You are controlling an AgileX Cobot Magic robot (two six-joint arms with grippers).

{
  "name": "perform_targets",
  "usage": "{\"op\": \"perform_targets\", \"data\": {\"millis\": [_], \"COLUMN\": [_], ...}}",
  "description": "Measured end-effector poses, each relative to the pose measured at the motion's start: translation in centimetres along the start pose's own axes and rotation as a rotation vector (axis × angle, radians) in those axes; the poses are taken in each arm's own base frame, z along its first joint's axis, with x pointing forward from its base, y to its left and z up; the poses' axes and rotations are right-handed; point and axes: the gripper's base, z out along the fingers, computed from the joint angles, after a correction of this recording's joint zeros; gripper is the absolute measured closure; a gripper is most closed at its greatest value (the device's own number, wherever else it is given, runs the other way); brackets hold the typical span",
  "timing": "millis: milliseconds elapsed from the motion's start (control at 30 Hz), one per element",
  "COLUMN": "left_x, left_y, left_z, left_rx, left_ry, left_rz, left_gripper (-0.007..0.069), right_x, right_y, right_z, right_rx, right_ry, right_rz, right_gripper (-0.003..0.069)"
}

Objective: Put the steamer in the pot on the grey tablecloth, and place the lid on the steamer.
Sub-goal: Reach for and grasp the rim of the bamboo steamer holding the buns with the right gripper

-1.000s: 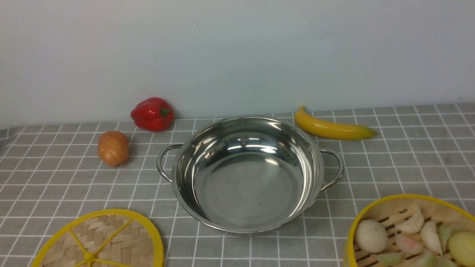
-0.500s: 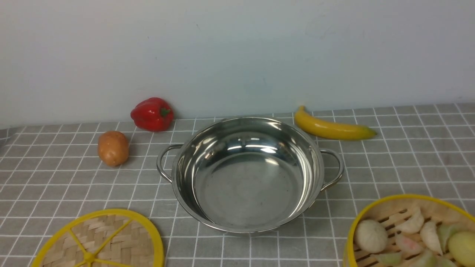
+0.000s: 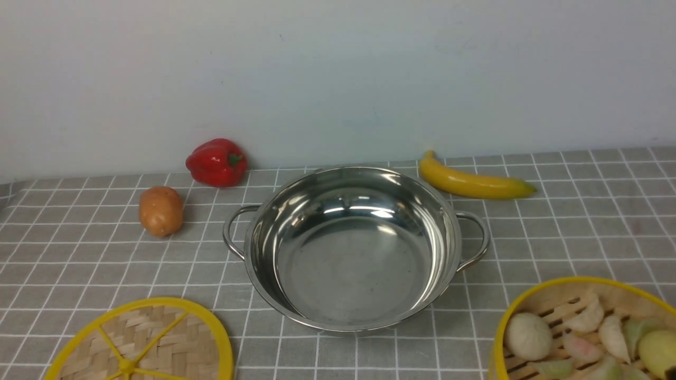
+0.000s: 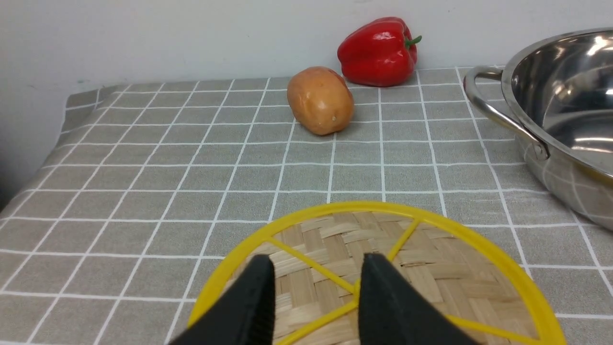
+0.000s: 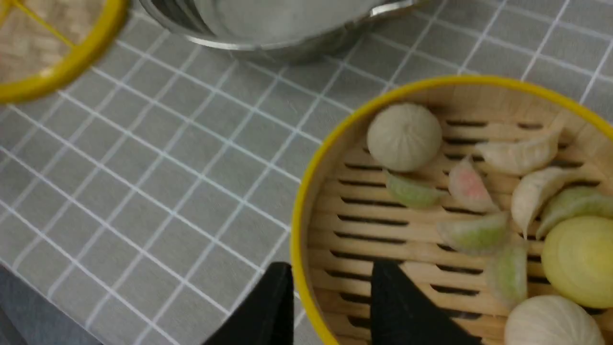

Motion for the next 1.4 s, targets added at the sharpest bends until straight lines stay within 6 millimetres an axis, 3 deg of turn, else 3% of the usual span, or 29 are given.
{"op": "perform_targets", "data": {"millis": [33, 300, 633, 900, 1067, 1200, 1300, 1400], "left_x": [0.0, 0.0, 0.0, 0.0, 0.0, 0.0, 0.0, 0.0], "left_y": [0.0, 0.0, 0.0, 0.0, 0.0, 0.0, 0.0, 0.0], "left_z": [0.0, 0.0, 0.0, 0.0, 0.0, 0.0, 0.0, 0.0], "left_rx": [0.0, 0.0, 0.0, 0.0, 0.0, 0.0, 0.0, 0.0], "left_ry": [0.0, 0.0, 0.0, 0.0, 0.0, 0.0, 0.0, 0.0], "left_rz": [0.0, 0.0, 0.0, 0.0, 0.0, 0.0, 0.0, 0.0], "left_gripper": [0.0382, 0.0382, 0.0382, 0.0382, 0.0382, 0.0382, 0.0382, 0.0382], "right_x": [-0.4, -0.6, -0.4, 0.1, 0.3, 0.5, 0.8, 0.8], "right_y": [-0.7, -0.6, 1.7, 2.0, 1.9, 1.8, 1.8, 1.8], "right_z": [1.4, 6.7, 12.7, 15.6, 16.2, 16.3, 16.0, 16.0], "right_rx": [-0.01, -0.032, -0.006, 0.022, 0.024, 0.022, 0.024, 0.025], "right_ry": [0.093, 0.433, 0.605, 0.663, 0.686, 0.725, 0.767, 0.771], "right_rz": [-0.011, -0.157, -0.341, -0.375, -0.369, -0.364, -0.346, -0.353], "right_gripper": [0.0385, 0.0307, 0.0294, 0.0294, 0.0297, 0.0363, 0.0498, 0.055]}}
